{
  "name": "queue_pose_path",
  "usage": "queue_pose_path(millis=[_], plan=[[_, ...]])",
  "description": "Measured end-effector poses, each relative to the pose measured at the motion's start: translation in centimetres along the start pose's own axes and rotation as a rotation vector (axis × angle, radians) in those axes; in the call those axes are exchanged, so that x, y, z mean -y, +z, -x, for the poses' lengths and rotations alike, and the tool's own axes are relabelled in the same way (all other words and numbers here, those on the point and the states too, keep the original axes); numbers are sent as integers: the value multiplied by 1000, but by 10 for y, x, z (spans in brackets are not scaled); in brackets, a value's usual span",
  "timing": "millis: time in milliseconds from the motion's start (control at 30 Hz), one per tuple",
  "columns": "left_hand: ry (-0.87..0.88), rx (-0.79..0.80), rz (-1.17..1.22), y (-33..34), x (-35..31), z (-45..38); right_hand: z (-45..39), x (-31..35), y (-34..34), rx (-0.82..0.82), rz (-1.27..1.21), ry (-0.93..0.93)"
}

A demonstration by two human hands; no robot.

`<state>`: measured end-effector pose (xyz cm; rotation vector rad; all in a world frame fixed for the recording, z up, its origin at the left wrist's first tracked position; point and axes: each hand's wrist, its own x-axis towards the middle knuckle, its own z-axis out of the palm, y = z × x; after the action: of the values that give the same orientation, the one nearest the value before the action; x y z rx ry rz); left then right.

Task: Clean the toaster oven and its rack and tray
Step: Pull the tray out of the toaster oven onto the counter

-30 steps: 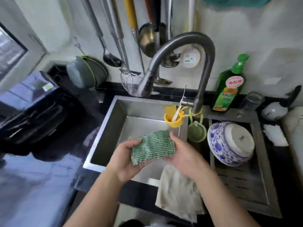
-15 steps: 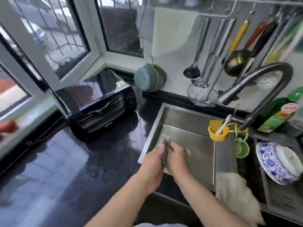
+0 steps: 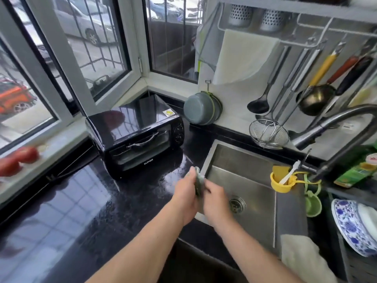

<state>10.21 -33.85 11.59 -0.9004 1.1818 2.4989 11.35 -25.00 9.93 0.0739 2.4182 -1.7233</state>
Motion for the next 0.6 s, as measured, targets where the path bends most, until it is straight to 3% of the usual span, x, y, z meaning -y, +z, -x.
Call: queue_pose_path(millis=[100,233,367,400,500,600], plan=[[20,101,-26,18,21,-4,-27,3,-27,-60,-9,59],[-16,-23,68,34,12,-32,-19,-14,-32,89,64,-6],[-62,84,-33,61,38,-30,-93,-49,-81,18,222,97],[-56,62,-59,57,35,-33,-103,-53,-92,37,177,133],[57,-201,-217,19,11,-56,-113,-52,-112,149,-124,273],[16,-309,-409,-28,-4,-64,-118,-52,-123,196,-254,406]])
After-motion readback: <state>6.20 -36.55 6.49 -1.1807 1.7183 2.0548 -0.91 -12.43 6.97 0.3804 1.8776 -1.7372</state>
